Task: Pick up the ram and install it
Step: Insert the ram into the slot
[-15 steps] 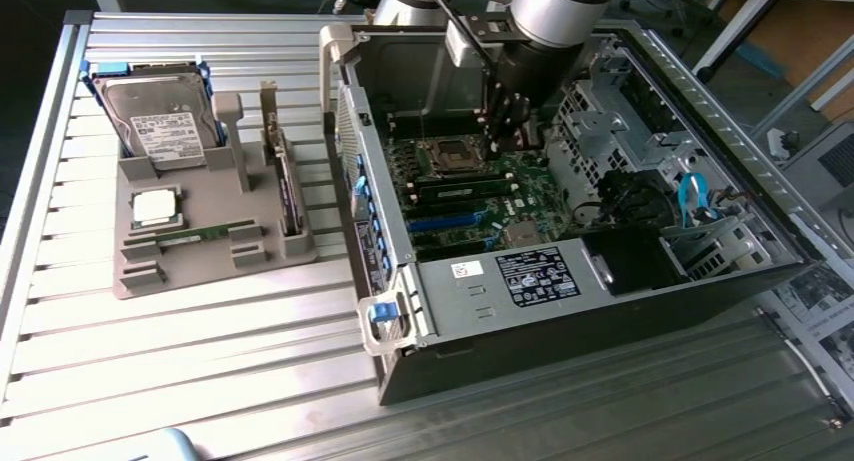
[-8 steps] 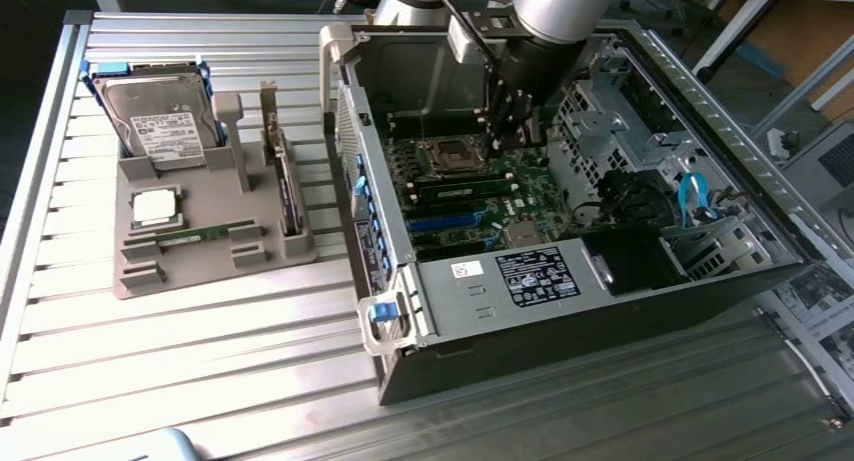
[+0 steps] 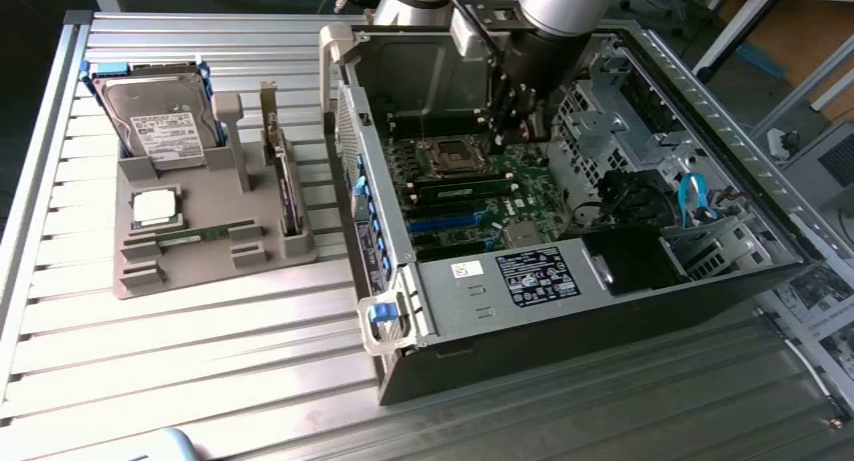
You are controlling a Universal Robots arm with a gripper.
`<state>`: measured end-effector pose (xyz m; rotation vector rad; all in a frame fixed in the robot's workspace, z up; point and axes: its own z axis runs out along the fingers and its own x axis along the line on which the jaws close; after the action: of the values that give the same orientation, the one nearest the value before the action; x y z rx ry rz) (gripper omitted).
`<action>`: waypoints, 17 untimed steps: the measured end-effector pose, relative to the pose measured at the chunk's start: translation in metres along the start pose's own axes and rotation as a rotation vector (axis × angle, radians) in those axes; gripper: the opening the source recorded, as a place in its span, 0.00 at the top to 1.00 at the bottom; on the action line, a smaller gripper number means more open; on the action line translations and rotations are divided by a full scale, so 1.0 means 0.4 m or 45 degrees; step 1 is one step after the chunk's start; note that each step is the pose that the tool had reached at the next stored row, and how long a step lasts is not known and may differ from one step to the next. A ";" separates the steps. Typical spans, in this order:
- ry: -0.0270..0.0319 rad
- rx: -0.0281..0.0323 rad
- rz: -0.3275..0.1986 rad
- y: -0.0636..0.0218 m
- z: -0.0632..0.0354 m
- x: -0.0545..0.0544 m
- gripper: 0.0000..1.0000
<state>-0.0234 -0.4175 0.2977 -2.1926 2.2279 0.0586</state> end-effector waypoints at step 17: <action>0.0000 0.0000 0.000 -0.002 -0.044 -0.002 0.89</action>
<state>-0.0222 -0.4175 0.3151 -2.1926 2.2279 0.0586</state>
